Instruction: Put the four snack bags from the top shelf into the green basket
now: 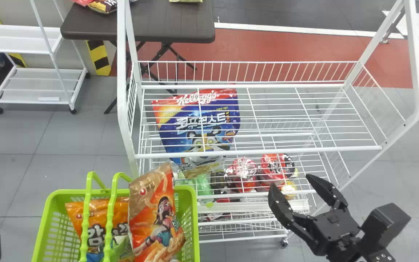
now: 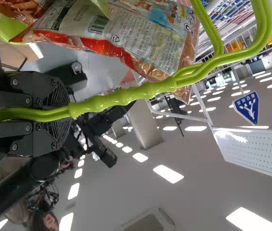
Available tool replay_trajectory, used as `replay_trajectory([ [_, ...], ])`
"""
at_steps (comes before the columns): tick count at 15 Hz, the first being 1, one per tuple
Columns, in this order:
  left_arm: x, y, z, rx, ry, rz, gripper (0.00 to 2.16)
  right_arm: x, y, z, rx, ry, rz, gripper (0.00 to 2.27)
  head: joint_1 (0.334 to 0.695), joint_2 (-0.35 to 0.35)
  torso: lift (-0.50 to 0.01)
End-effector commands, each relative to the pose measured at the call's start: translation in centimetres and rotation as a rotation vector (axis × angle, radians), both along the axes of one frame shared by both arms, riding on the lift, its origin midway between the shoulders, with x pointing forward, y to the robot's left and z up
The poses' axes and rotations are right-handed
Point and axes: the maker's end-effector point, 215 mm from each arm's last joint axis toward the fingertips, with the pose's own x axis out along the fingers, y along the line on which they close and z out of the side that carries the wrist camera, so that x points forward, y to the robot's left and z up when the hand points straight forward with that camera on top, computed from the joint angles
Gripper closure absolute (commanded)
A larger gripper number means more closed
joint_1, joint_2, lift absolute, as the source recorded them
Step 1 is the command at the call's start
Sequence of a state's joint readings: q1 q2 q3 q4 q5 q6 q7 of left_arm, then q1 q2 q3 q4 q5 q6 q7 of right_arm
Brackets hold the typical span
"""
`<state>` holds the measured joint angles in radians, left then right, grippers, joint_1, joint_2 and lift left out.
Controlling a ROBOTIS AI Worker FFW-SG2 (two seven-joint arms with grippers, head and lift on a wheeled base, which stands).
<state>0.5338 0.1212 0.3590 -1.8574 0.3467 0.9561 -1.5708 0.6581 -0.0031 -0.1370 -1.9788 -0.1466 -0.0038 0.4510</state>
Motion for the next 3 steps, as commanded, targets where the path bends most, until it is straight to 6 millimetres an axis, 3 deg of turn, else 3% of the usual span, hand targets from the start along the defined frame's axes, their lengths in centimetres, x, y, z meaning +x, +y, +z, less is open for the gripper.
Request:
replay_trajectory([
  [1,-0.08,0.0,0.17,-0.008,-0.004,-0.004,2.15,-0.01,0.0,-0.07,0.004,0.003,-0.003,0.06,0.695,-0.091,0.0],
  [3,-0.08,-0.04,0.17,-0.009,-0.004,-0.003,2.15,-0.03,0.0,-0.16,0.004,0.006,-0.003,0.06,0.695,-0.092,0.0],
])
